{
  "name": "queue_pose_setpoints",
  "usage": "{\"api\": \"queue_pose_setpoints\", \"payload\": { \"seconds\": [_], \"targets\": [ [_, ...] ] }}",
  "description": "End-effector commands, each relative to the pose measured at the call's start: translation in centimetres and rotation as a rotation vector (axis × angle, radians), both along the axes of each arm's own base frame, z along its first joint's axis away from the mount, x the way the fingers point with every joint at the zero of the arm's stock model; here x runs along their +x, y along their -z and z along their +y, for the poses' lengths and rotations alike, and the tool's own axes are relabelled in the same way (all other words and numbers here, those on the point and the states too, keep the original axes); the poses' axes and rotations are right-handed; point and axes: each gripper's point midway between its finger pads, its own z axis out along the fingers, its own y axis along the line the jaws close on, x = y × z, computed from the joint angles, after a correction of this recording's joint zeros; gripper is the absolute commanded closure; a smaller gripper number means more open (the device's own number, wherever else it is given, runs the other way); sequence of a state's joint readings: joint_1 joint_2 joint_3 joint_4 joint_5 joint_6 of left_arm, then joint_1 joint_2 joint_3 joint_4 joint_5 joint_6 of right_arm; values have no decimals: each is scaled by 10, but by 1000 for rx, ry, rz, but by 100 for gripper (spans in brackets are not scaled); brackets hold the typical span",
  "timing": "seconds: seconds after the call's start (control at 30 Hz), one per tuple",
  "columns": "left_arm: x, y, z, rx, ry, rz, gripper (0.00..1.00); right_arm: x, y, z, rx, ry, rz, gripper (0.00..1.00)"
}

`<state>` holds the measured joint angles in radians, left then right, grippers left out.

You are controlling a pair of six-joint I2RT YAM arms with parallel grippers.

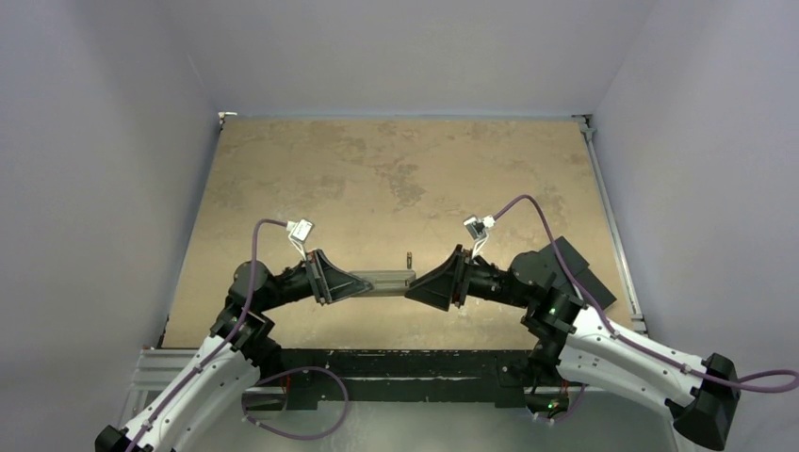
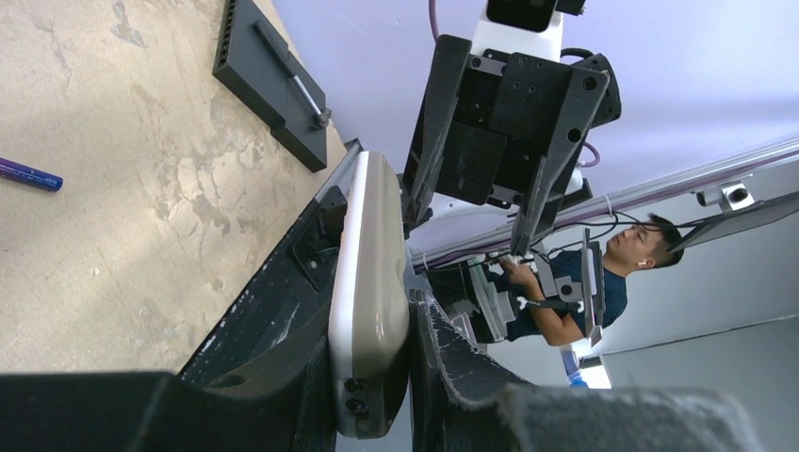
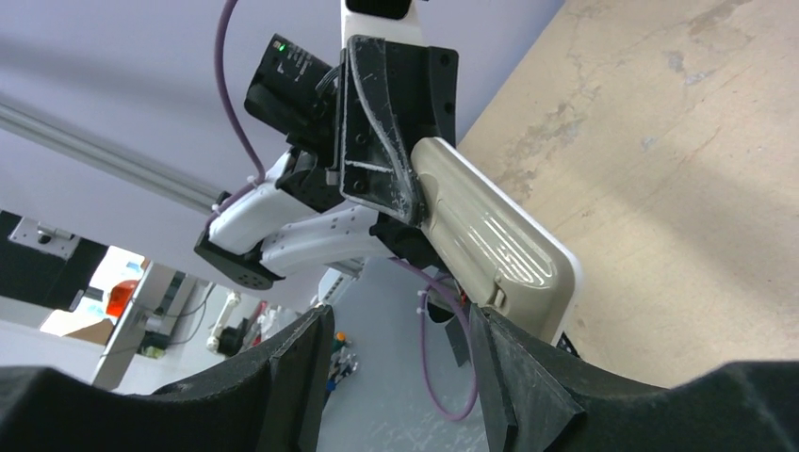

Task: Load the batteries into the remote control

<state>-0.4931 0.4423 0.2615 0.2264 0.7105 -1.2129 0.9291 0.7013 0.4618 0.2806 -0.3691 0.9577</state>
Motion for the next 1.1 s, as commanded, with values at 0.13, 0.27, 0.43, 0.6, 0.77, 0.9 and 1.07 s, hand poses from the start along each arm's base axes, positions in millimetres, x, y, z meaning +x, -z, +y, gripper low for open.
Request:
{"api": "queue_pose_setpoints", "payload": {
  "seconds": [0.13,0.27,0.43,0.6,0.77,0.9,1.07],
  "targets": [
    [-5,-13,0,-40,22,-60,100,10,-18,0,33,52,-34,38],
    [-6,-14,0,-43,25,-65,100,12,-17,1,35,59,-25,38],
    [-7,-16,0,-46,31,-70,100,14,-14,1,30,64,-18,38],
    [-7,-19,0,-50,31,-74,100,16,-11,3,22,67,-14,38],
    [-8,-20,0,-52,33,-75,100,16,-9,5,14,64,-12,38],
    [-8,-21,0,-54,33,-76,100,18,-5,4,-10,75,-11,39],
    [-7,-22,0,-55,32,-75,100,23,3,4,-72,95,-6,39]
  ]
}}
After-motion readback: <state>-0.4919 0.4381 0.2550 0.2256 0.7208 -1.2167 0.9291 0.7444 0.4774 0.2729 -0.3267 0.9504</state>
